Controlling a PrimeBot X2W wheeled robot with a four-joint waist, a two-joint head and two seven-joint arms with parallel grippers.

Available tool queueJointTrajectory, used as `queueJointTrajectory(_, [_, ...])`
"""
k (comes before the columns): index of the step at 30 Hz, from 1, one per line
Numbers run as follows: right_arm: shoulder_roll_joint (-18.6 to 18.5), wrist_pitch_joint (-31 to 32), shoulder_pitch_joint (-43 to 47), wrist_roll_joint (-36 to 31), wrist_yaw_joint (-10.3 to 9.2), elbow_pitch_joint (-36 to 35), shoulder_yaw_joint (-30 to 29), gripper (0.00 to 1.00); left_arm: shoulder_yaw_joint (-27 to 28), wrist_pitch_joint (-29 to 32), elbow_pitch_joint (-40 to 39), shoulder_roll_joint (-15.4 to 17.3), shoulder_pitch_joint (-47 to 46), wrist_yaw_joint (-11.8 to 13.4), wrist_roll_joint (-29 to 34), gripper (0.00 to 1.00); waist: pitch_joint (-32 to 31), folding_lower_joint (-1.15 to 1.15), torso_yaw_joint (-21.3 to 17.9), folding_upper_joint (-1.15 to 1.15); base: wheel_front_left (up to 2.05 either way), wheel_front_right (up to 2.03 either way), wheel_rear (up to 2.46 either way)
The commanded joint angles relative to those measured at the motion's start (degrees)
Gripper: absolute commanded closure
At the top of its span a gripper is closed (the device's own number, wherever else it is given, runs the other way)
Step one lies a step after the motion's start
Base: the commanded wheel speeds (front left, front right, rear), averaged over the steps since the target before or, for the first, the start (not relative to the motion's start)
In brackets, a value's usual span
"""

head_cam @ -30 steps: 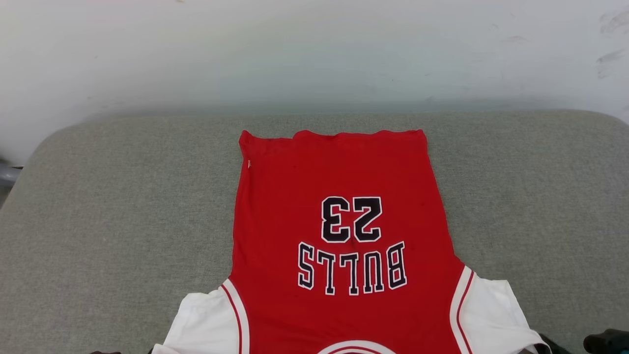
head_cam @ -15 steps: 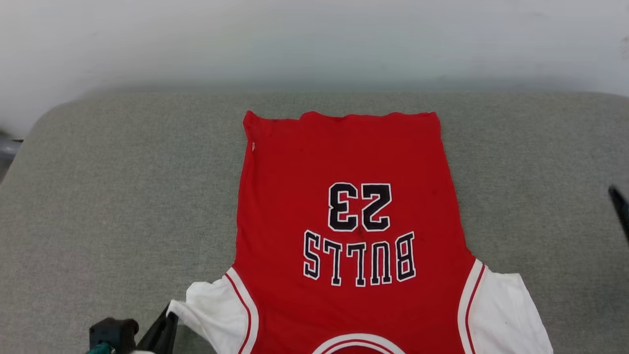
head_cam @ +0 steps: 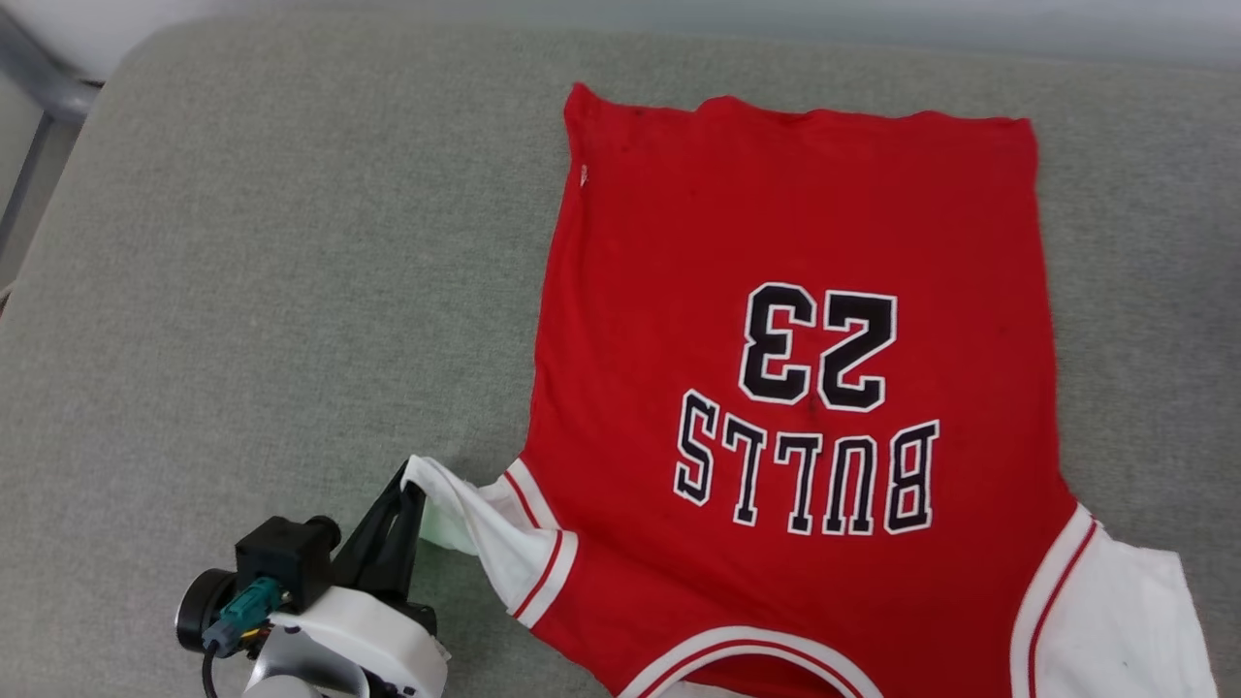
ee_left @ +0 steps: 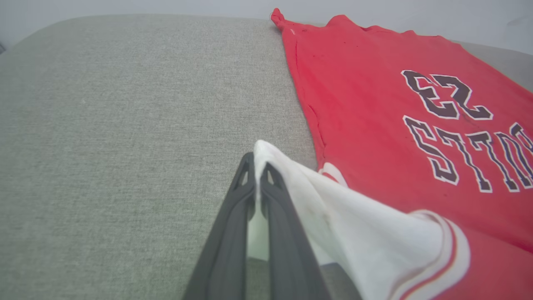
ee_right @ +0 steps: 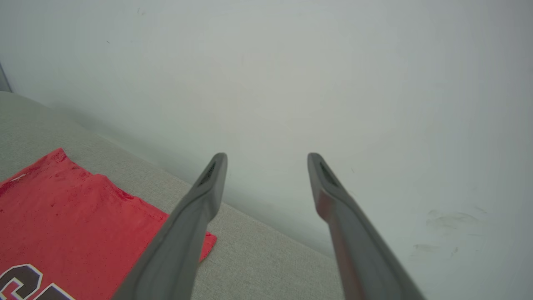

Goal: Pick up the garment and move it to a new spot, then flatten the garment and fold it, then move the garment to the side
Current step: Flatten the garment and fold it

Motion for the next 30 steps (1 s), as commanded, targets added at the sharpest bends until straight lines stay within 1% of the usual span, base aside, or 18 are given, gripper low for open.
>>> queueJointTrajectory(1, [0.23,2.20,-3.95,-0.24,-0.09,2.49,1.52,0.00,0.26,-0.14,-0.17,-0.97,-1.24,-0.59,1.07,1.00,4.38,-0.02,4.13,0.00,0.00,0.00,0.00])
queueJointTrajectory(3, [1.34,7.16,-7.88,1.45,-0.09,6.84,2.75,0.00,0.58,-0.14,-0.24,-2.15,-2.08,-1.33,2.30,1.00,5.97,-0.02,5.33,0.00,0.00,0.00,0.00])
queueJointTrajectory(5, [1.48,12.67,-11.95,2.54,-0.08,10.15,4.09,0.00,0.73,-0.14,-0.34,-3.38,-2.96,-2.01,3.43,1.00,7.67,-0.02,6.59,0.00,0.00,0.00,0.00])
queueJointTrajectory(9, [2.06,26.45,-17.25,5.98,-0.07,16.38,6.52,0.00,1.07,-0.14,-0.65,-5.63,-4.43,-3.34,5.54,1.00,10.64,-0.02,8.79,0.00,0.00,0.00,0.00])
queueJointTrajectory(12, [2.34,36.20,-20.55,8.21,-0.08,20.47,5.50,0.00,1.31,-0.14,-0.88,-7.19,-5.27,-4.13,6.85,1.00,12.42,-0.02,10.10,0.00,0.00,0.00,0.00])
queueJointTrajectory(15, [2.93,42.54,-22.56,7.71,-0.08,22.59,4.53,0.00,1.78,-0.14,-0.88,-8.60,-5.72,-4.90,7.81,1.00,14.17,-0.02,11.18,0.00,0.00,0.00,0.00])
queueJointTrajectory(18, [3.28,46.12,-23.34,6.17,-0.07,23.12,4.08,0.00,2.39,-0.14,-0.48,-9.89,-6.31,-5.75,8.67,1.00,15.78,-0.02,12.08,0.00,0.00,0.00,0.00])
queueJointTrajectory(21, [3.23,47.25,-22.60,4.65,-0.07,22.32,4.80,0.00,2.97,-0.14,0.10,-11.28,-6.77,-6.65,9.60,1.00,17.30,-0.02,12.78,0.00,0.00,0.00,0.00])
queueJointTrajectory(23, [3.32,48.02,-20.60,4.03,-0.07,22.63,4.94,0.00,3.21,-0.14,0.65,-12.25,-7.04,-7.41,10.12,1.00,17.90,-0.02,13.29,0.00,0.00,0.00,0.00])
queueJointTrajectory(25, [2.48,49.90,-18.17,3.62,-0.05,23.01,6.14,0.00,3.56,-0.13,1.26,-13.01,-7.34,-7.92,10.65,1.00,18.22,-0.02,13.59,0.00,0.00,0.00,0.00])
queueJointTrajectory(30, [2.59,53.15,-12.35,4.84,-0.05,23.59,5.77,0.00,4.96,-0.13,2.14,-14.40,-7.27,-9.03,11.78,1.00,18.66,-0.02,13.80,0.00,0.00,0.00,0.00])
